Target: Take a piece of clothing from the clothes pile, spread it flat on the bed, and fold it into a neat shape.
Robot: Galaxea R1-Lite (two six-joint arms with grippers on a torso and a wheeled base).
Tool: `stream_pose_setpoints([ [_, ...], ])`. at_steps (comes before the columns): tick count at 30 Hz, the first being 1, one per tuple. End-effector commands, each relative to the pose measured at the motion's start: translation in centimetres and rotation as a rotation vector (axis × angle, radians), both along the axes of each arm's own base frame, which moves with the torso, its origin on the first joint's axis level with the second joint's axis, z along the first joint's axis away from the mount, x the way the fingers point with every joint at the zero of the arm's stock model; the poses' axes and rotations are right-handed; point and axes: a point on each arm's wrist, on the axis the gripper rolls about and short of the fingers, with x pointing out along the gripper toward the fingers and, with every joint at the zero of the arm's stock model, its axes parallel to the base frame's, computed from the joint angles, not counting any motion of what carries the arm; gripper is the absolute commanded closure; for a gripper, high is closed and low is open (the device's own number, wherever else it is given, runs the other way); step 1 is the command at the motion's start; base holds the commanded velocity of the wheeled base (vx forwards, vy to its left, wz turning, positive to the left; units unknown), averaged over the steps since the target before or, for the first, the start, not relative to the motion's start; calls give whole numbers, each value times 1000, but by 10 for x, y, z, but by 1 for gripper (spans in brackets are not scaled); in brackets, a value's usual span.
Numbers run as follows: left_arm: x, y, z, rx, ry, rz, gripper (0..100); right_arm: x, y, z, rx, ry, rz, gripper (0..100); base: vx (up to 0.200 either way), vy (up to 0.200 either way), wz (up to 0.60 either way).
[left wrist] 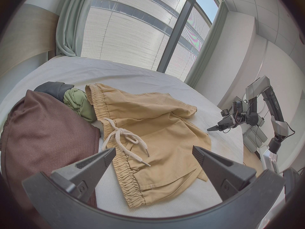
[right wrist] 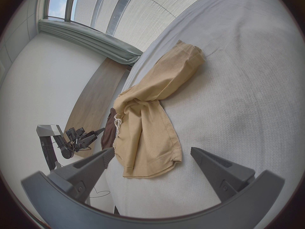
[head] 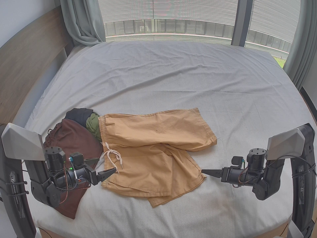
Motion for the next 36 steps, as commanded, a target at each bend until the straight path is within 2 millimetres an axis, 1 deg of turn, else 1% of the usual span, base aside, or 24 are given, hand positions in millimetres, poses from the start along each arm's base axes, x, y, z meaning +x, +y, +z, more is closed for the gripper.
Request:
stream_pose_setpoints([
  [1, -1, -1, -1, 7, 1, -6, 0, -1, 0, -11, -4, 22, 1, 0, 0, 0, 0],
  [5, -1, 0, -2, 8, 0, -5, 0, -1, 3, -20, -7, 37, 9, 0, 0, 0, 0],
  [9, -1, 0, -2, 9, 1, -5, 0, 1, 7, -23, -6, 35, 20, 0, 0, 0, 0],
  [24, 0, -1, -2, 9, -2, -7, 0, 0, 26, -22, -1, 24, 67, 0, 0, 0, 0],
  [27, 0, -1, -1, 9, -4, -7, 0, 3, 26, -22, -17, 12, 31, 0, 0, 0, 0],
  [28, 0, -1, -1, 9, -4, -7, 0, 4, 31, -24, -36, 4, 4, 0, 0, 0, 0],
  [30, 0, -1, -1, 9, -4, -7, 0, 3, 33, -26, -40, 7, 6, 0, 0, 0, 0],
  [31, 0, -1, -1, 9, -4, -8, 0, 3, 33, -26, -40, 7, 6, 100, 0, 0, 0],
  [36, 0, -2, -1, 9, -4, -11, 0, 6, 32, -26, -37, -4, 2, 100, 0, 0, 0],
])
